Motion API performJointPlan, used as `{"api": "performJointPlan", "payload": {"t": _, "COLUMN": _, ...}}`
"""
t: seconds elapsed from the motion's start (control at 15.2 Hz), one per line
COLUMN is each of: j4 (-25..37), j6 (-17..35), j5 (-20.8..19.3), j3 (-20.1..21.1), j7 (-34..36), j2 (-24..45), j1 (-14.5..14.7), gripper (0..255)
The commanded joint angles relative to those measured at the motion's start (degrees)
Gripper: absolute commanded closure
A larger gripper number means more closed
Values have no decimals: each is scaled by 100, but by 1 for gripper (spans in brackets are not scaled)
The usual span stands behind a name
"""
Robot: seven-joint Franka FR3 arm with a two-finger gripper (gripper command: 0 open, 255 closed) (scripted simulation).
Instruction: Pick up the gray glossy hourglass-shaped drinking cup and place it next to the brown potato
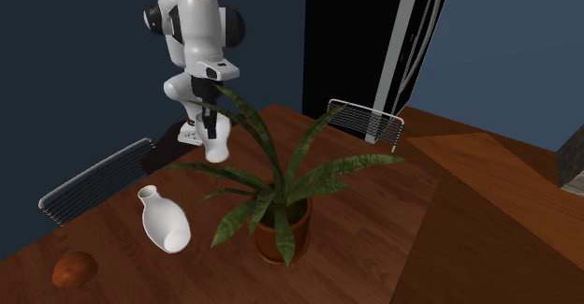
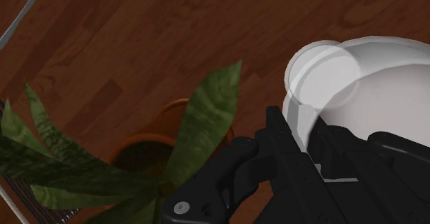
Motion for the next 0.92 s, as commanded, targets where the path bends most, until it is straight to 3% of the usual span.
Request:
{"api": "performJointPlan", "payload": {"t": 0.0, "j4": -170, "j6": 91, "j5": -26, "j3": -99, "j7": -221, "j2": -127, "j1": -117, "gripper": 255}}
{"api": "performJointPlan", "payload": {"t": 0.86, "j4": -293, "j6": 371, "j5": 255, "j3": -878, "j7": -1959, "j2": -160, "j1": -1051, "gripper": 255}}
